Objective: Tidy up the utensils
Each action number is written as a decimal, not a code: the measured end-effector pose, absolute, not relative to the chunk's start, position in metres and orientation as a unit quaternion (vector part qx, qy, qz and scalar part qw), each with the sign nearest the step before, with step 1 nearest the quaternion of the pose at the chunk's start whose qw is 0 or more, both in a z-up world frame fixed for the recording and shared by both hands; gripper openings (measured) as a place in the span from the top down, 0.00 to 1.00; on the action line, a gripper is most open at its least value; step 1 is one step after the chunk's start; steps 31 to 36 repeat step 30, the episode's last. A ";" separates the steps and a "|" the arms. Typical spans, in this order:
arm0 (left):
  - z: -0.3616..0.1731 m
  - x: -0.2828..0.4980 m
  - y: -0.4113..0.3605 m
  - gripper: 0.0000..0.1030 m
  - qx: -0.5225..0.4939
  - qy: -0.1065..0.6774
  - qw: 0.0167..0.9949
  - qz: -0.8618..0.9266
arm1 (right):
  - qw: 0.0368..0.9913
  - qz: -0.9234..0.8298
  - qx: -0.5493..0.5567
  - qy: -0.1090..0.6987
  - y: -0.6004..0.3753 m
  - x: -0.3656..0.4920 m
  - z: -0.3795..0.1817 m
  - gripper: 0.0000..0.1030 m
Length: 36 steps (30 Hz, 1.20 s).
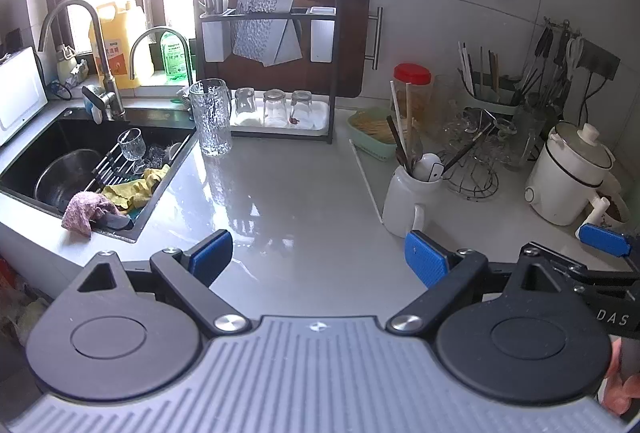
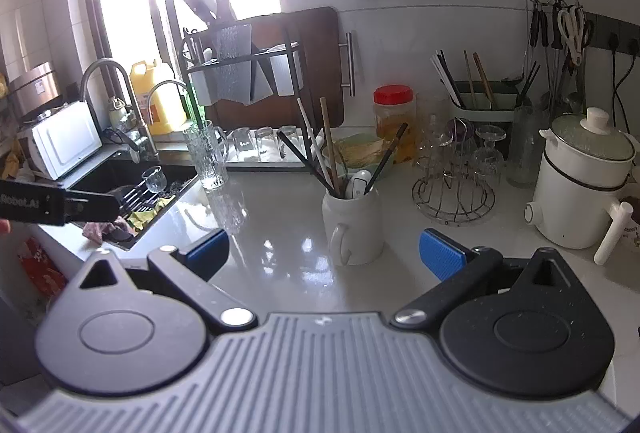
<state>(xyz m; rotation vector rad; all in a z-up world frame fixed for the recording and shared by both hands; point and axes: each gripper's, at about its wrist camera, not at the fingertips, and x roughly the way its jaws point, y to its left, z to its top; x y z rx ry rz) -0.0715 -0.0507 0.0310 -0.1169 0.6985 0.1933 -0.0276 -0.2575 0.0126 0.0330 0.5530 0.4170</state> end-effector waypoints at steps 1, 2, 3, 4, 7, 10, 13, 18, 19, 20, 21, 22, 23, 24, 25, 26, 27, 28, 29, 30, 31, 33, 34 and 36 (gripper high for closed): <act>0.030 -0.071 -0.051 0.08 -0.057 0.342 0.933 0.095 | 0.941 0.203 0.016 0.272 -0.258 -0.028 0.012 0.00; 0.029 -0.070 -0.050 0.08 -0.058 0.343 0.933 0.095 | 0.941 0.202 0.016 0.272 -0.258 -0.028 0.011 0.00; 0.028 -0.070 -0.050 0.08 -0.059 0.345 0.932 0.094 | 0.941 0.200 0.017 0.271 -0.259 -0.028 0.010 0.00; 0.028 -0.070 -0.050 0.08 -0.059 0.345 0.932 0.093 | 0.942 0.197 0.018 0.271 -0.259 -0.028 0.010 0.00; 0.027 -0.069 -0.052 0.08 -0.053 0.345 0.933 0.090 | 0.944 0.189 0.026 0.269 -0.261 -0.028 0.011 0.00; 0.027 -0.067 -0.052 0.08 -0.054 0.346 0.933 0.088 | 0.945 0.186 0.027 0.267 -0.263 -0.029 0.011 0.00; 0.026 -0.066 -0.053 0.08 -0.055 0.345 0.933 0.086 | 0.946 0.184 0.026 0.266 -0.265 -0.030 0.011 0.00; 0.025 -0.067 -0.055 0.08 -0.052 0.347 0.933 0.081 | 0.946 0.178 0.029 0.267 -0.268 -0.031 0.010 0.00; 0.025 -0.067 -0.056 0.08 -0.052 0.347 0.933 0.082 | 0.946 0.176 0.029 0.269 -0.268 -0.031 0.010 0.00; 0.025 -0.067 -0.057 0.08 -0.052 0.349 0.932 0.081 | 0.946 0.176 0.030 0.270 -0.269 -0.031 0.010 0.00; 0.025 -0.067 -0.057 0.08 -0.053 0.349 0.932 0.079 | 0.946 0.177 0.032 0.270 -0.269 -0.032 0.010 0.00; 0.025 -0.067 -0.058 0.08 -0.053 0.349 0.932 0.078 | 0.946 0.178 0.032 0.270 -0.269 -0.033 0.010 0.00; 0.025 -0.067 -0.059 0.08 -0.053 0.349 0.932 0.078 | 0.946 0.177 0.030 0.269 -0.269 -0.033 0.009 0.00; 0.025 -0.068 -0.059 0.08 -0.052 0.349 0.933 0.078 | 0.946 0.176 0.030 0.269 -0.269 -0.034 0.009 0.00; 0.025 -0.068 -0.059 0.08 -0.052 0.349 0.933 0.076 | 0.946 0.175 0.031 0.269 -0.270 -0.034 0.009 0.00; 0.025 -0.068 -0.060 0.08 -0.052 0.349 0.933 0.075 | 0.947 0.174 0.033 0.269 -0.271 -0.034 0.009 0.00; 0.025 -0.068 -0.060 0.08 -0.052 0.349 0.933 0.075 | 0.947 0.173 0.033 0.269 -0.271 -0.034 0.009 0.00; 0.025 -0.068 -0.060 0.08 -0.052 0.348 0.933 0.074 | 0.947 0.172 0.033 0.269 -0.272 -0.034 0.009 0.00; 0.025 -0.068 -0.061 0.08 -0.051 0.348 0.933 0.074 | 0.947 0.172 0.032 0.268 -0.272 -0.035 0.009 0.00; 0.025 -0.069 -0.061 0.08 -0.051 0.347 0.933 0.074 | 0.948 0.172 0.031 0.266 -0.272 -0.035 0.009 0.00; 0.025 -0.069 -0.061 0.08 -0.051 0.347 0.933 0.074 | 0.948 0.172 0.031 0.266 -0.272 -0.035 0.009 0.00; 0.025 -0.069 -0.061 0.08 -0.051 0.347 0.933 0.074 | 0.948 0.172 0.031 0.266 -0.272 -0.035 0.009 0.00; 0.025 -0.069 -0.061 0.08 -0.051 0.347 0.933 0.074 | 0.948 0.172 0.031 0.266 -0.272 -0.035 0.009 0.00; 0.025 -0.069 -0.061 0.08 -0.051 0.347 0.933 0.074 | 0.948 0.172 0.031 0.266 -0.272 -0.035 0.009 0.00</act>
